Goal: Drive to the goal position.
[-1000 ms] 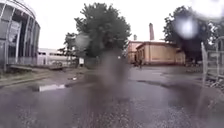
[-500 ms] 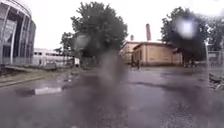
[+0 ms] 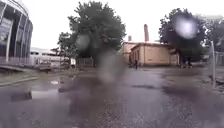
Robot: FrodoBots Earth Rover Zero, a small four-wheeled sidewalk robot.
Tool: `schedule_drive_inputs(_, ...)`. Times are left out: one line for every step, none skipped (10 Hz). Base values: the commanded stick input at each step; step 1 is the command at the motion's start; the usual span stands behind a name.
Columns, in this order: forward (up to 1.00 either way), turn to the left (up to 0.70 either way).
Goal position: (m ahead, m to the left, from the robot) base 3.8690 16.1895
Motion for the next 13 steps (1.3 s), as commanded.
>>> schedule_drive_inputs(0.70,0.00)
schedule_drive_inputs(0.70,0.00)
schedule_drive_inputs(0.70,0.00)
schedule_drive_inputs(0.70,-0.01)
schedule_drive_inputs(0.70,-0.02)
schedule_drive_inputs(0.70,-0.12)
schedule_drive_inputs(0.70,-0.14)
schedule_drive_inputs(0.70,-0.14)
schedule_drive_inputs(0.70,-0.14)
schedule_drive_inputs(0.70,-0.14)
schedule_drive_inputs(0.70,-0.14)
schedule_drive_inputs(0.70,-0.14)
schedule_drive_inputs(0.70,-0.14)
